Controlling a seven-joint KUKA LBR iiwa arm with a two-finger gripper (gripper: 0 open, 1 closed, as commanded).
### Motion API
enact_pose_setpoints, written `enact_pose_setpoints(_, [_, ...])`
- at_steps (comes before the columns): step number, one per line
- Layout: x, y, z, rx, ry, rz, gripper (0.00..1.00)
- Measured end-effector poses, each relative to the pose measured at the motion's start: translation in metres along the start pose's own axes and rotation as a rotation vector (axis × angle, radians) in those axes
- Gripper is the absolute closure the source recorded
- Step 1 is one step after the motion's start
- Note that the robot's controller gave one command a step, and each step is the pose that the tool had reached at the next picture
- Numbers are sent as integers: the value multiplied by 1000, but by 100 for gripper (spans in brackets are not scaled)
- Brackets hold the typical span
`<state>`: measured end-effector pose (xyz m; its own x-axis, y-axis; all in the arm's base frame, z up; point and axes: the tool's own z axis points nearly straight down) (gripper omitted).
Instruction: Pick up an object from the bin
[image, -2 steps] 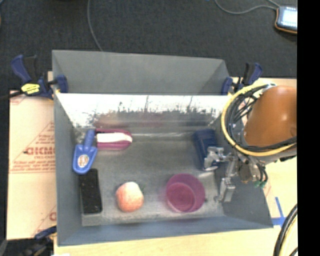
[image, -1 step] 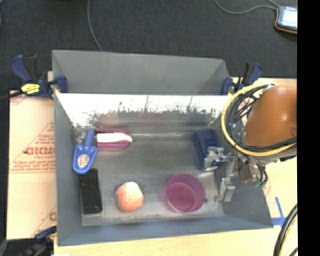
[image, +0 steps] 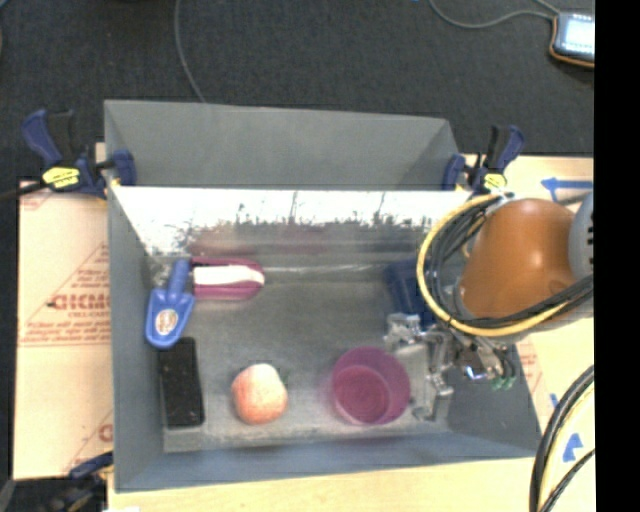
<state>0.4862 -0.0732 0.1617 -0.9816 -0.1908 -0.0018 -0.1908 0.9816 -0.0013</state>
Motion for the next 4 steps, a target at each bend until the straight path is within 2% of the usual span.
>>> enact_pose_setpoints(1, [-20,18,9,2,-5,176,0])
enact_pose_setpoints(2, [-2,46,55,0,-1,126,0])
enact_pose_setpoints(3, [-11,72,57,3,-10,243,0])
enact_pose_setpoints(4, [-24,72,70,3,-9,239,0])
